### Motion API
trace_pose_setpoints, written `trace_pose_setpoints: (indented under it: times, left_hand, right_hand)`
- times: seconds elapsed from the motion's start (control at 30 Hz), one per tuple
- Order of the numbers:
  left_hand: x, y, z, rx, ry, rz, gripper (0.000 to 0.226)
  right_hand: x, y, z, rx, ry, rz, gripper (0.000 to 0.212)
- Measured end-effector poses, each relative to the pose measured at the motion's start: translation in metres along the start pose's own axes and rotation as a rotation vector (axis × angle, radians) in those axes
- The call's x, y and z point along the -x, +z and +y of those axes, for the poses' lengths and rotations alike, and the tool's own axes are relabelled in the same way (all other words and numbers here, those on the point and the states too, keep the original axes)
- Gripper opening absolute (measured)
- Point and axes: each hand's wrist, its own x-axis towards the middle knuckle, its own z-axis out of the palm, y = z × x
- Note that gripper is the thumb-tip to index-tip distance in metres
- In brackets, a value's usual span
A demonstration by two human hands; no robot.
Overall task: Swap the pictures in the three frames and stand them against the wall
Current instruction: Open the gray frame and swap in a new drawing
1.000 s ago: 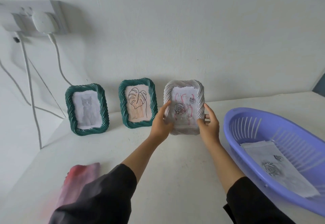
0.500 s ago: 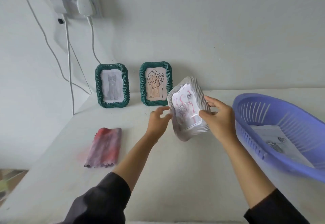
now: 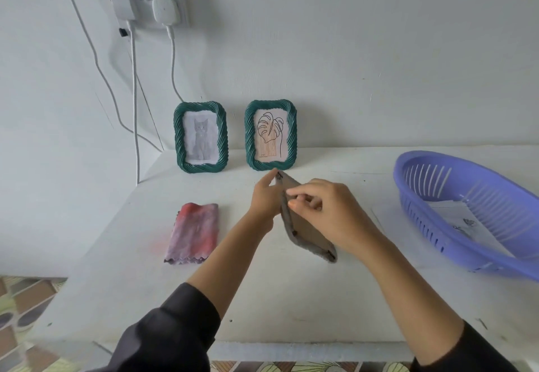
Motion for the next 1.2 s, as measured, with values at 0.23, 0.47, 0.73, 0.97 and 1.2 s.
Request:
trace_pose_setpoints:
  times: [0.23, 0.47, 0.73, 0.97, 1.2]
  left_hand:
    - [-0.005, -0.011, -0.039, -0.396, 0.082, 0.052, 0.034]
    - [-0.005, -0.011, -0.050, -0.705, 0.151, 0.111, 0.037]
    - [-0.037, -0.019, -0.048, -0.814, 0.163, 0.132, 0.033]
    - [-0.072, -0.030, -0.032, -0.921, 0.213, -0.152, 0.021]
    - [-0.092, -0.037, -0.026, -0.951, 0.223, -0.264, 0.017]
  right_hand:
    - [0.001, 0.017, 0.064, 0.117, 0.232, -0.216, 0.025]
    - [0.017, 0.047, 0.089, 0.147, 0.187, -0.184, 0.037]
    - [-0.008, 0.034, 0.106, -0.020, 0.195, -0.175, 0.025]
    - [-0.064, 0.029, 0.142, 0.112, 0.201, -0.177, 0.021]
    - [-0.077, 0.030, 0.156, 0.071, 0.152, -0.250, 0.011]
